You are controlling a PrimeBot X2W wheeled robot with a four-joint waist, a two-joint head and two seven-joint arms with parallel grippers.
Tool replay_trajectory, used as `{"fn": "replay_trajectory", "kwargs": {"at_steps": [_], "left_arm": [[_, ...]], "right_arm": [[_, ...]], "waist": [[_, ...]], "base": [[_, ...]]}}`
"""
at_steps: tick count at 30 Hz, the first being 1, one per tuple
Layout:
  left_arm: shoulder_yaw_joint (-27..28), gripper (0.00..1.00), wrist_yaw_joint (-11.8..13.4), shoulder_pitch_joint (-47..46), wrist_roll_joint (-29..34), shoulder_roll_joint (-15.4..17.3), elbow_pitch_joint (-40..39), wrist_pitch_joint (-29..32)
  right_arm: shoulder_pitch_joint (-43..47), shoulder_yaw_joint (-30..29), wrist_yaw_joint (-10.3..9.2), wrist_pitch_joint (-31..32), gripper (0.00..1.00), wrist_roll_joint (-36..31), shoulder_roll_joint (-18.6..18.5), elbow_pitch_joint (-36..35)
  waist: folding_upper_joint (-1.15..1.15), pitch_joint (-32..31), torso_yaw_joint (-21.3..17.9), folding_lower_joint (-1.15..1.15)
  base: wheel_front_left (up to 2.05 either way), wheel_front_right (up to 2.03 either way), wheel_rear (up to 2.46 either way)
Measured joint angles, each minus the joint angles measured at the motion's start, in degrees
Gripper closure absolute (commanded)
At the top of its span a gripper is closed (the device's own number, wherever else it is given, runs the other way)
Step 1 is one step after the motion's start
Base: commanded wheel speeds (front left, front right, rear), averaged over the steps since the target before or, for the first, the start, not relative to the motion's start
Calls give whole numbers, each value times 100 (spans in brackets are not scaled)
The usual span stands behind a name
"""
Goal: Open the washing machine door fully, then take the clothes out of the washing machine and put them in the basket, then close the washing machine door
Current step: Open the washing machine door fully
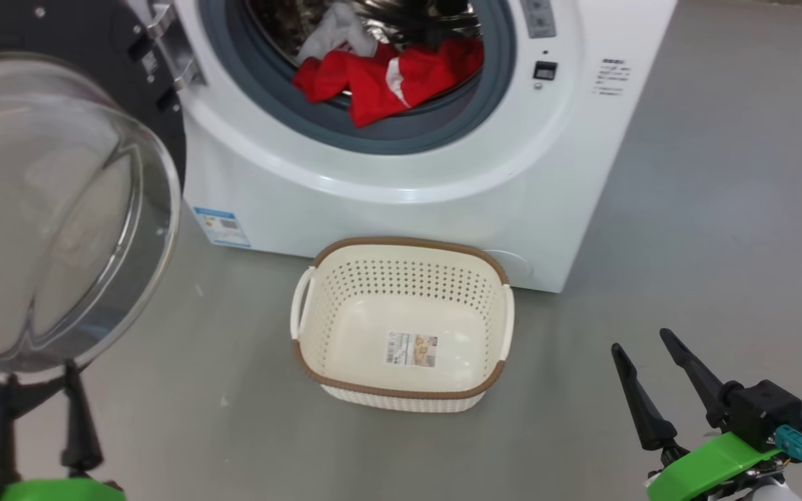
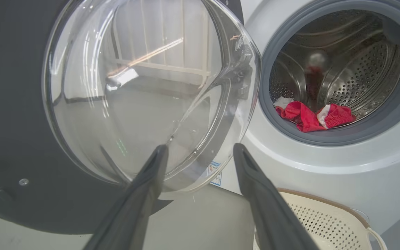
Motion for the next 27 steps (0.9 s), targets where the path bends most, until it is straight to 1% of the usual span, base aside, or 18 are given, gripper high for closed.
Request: {"fn": "replay_trajectory", "kwargs": {"at_steps": [7, 14, 17, 22, 27], "left_arm": [[-642, 0, 0, 308, -204, 1, -269, 0], [-1174, 0, 0, 470, -448, 10, -334, 0], [-1376, 0, 0, 471, -488, 66, -383, 0], [-1547, 0, 0, 497, -549, 118, -411, 0], [-1593, 0, 0, 587, -557, 132, -422, 0]], "right_arm": [[1, -141, 0, 0, 0, 0, 69, -30], [15, -205, 0, 0, 0, 0, 93, -45], [21, -259, 0, 0, 0, 1, 99, -58], [91, -332, 0, 0, 0, 10, 101, -75], [92, -344, 0, 0, 0, 41, 107, -96]], "waist": [[0, -51, -338, 0], [0, -89, -742, 0], [0, -101, -924, 0], [0, -103, -1225, 0], [0, -78, -1516, 0]], "base": [[0, 0, 0], [0, 0, 0], [0, 0, 0], [0, 0, 0], [0, 0, 0]]}}
